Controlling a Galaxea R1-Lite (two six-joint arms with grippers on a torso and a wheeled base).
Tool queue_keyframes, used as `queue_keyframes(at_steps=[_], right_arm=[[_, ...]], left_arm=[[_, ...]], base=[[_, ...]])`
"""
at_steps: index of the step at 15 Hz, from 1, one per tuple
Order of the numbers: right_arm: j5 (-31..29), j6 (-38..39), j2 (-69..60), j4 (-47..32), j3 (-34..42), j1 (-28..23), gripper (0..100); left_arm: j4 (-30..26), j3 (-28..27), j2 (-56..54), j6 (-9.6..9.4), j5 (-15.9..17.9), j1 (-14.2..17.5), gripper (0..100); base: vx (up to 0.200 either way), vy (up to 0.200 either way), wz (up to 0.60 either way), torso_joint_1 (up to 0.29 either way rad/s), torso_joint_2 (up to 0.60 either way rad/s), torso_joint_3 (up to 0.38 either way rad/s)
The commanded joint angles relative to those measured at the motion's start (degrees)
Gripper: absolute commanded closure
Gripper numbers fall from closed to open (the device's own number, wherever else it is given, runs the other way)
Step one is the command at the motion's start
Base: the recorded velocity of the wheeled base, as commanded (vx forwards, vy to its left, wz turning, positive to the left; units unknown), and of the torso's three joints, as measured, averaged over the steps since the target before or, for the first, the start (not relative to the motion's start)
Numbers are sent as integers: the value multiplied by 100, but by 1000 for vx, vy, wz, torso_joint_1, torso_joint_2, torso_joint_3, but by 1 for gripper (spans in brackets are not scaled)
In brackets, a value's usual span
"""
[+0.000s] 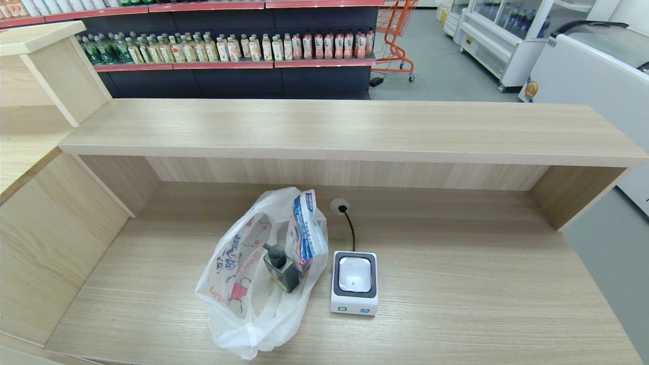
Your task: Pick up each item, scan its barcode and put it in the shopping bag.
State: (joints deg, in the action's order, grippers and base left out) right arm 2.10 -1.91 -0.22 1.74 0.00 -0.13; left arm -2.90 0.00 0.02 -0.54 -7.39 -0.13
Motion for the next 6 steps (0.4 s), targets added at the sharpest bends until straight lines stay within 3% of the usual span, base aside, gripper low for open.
queue_keyframes(at_steps=[1,6], right_arm=[[1,-2,22,1,0,5,100],[1,-2,22,1,0,5,100]], left_arm=[[0,0,-2,1,-8,5,0],[0,0,-2,1,-8,5,0]], base=[[0,0,0,0,0,0],[0,0,0,0,0,0]])
